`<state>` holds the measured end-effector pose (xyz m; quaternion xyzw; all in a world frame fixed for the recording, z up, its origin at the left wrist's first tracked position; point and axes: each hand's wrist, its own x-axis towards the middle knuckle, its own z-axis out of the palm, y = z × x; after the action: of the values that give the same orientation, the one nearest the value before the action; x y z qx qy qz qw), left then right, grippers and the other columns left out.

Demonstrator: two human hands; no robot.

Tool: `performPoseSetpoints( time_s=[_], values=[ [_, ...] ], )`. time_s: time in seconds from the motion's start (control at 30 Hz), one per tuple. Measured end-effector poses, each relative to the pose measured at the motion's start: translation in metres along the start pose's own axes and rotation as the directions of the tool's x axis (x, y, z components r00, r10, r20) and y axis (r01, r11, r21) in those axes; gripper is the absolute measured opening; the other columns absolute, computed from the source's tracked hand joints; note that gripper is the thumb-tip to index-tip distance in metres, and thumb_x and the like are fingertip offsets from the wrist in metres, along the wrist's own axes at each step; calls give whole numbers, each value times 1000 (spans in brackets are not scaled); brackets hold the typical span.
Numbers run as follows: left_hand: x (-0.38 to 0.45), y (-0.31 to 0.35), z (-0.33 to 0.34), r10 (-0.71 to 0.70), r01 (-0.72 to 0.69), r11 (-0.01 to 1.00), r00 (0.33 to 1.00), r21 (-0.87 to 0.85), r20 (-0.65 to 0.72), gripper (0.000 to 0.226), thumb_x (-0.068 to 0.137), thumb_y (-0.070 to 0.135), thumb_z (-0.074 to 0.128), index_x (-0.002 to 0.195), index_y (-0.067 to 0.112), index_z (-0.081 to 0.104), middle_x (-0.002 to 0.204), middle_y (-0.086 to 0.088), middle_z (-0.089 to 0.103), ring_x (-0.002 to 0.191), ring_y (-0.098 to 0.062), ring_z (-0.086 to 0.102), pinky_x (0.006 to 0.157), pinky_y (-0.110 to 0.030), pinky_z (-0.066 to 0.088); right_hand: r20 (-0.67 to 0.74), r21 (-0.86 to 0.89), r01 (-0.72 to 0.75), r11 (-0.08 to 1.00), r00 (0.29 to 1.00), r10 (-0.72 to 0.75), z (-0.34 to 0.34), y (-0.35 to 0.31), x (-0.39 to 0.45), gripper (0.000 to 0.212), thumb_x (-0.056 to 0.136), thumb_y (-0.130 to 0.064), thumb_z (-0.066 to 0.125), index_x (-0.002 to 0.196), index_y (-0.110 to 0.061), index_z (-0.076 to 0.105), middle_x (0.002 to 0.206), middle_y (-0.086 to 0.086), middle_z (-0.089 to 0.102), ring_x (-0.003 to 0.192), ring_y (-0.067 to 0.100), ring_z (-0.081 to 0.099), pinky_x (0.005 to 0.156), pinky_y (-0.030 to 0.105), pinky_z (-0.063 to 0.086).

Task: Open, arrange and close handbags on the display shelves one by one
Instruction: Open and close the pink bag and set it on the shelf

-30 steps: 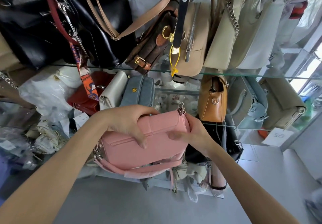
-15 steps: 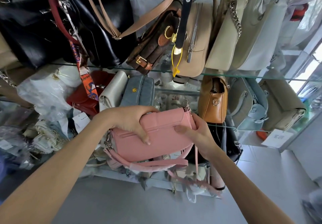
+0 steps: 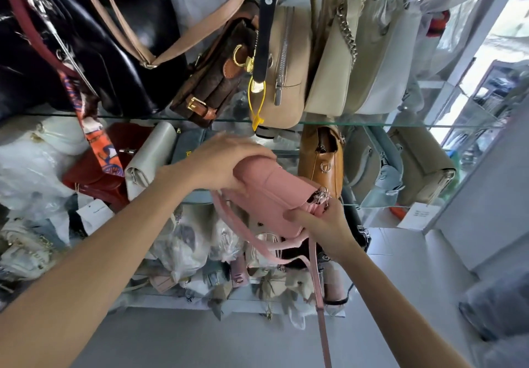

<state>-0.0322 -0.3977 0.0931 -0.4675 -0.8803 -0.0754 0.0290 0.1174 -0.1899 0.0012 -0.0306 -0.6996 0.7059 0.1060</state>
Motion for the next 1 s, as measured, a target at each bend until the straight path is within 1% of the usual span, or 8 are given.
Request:
performPoseSetpoints(
  time_s=[0.1,0.27,0.37,0.6,0.7,0.8,0.9,1.0],
  values=[
    [8,-15,25,-198,188,980,962,-73,-188,97,68,53,88,152,36,42,149,3,47,129,-29,52,105,-48,44,-206,1,27,1000,978,-26,10,7,-3,67,72,-8,87,131,-33,66,117,-3,76,110,17,71,88,42,62],
    [32,-24,68,-516,390,641,856,-660,5,63,75,50,80,128,21,63,120,0,71,107,-22,70,91,-39,55,-437,6,35,999,899,-29,47,14,6,66,73,-20,90,128,-45,63,109,-12,76,97,5,73,80,30,62],
    [41,-14,82,-508,403,576,858,-712,74,16,96,38,64,106,26,70,104,0,74,102,-23,69,81,-31,49,-515,-3,17,1000,857,-16,69,18,21,70,75,-16,87,136,-40,61,102,-13,75,85,-1,72,70,19,59],
    [56,-7,100,-403,318,571,912,-757,79,30,103,25,52,124,20,73,125,-10,71,114,-28,67,90,-38,56,-670,-78,-6,997,741,-48,97,36,72,64,75,-13,79,131,-39,61,110,-8,74,97,12,70,89,34,59],
    [66,-6,103,-396,283,425,912,-860,104,35,102,27,49,132,18,66,155,-2,46,119,-21,60,60,-14,58,-661,-115,-31,993,748,-54,94,39,90,65,77,-11,80,135,-32,61,111,-7,71,100,16,68,92,33,57],
    [71,-8,103,-374,280,470,922,-837,98,36,108,27,44,140,20,58,161,-2,34,120,-17,52,52,-1,47,-638,-121,-58,991,769,-33,85,41,99,70,76,-12,81,140,-29,59,114,-6,72,102,16,69,91,31,57],
    [71,-17,103,-360,294,540,928,-788,99,35,109,28,44,139,18,61,150,-7,49,115,-19,56,54,-5,50,-598,-205,-161,965,802,7,77,40,99,76,74,-25,82,143,-38,52,112,-8,73,100,17,71,86,35,60],
    [60,-28,100,-352,232,654,936,-720,-18,40,106,30,50,145,36,56,132,2,67,112,-17,67,84,-26,57,-562,-311,-302,901,823,82,70,30,92,83,71,-47,79,146,-41,46,110,-10,71,95,17,70,81,38,61]
  ],
)
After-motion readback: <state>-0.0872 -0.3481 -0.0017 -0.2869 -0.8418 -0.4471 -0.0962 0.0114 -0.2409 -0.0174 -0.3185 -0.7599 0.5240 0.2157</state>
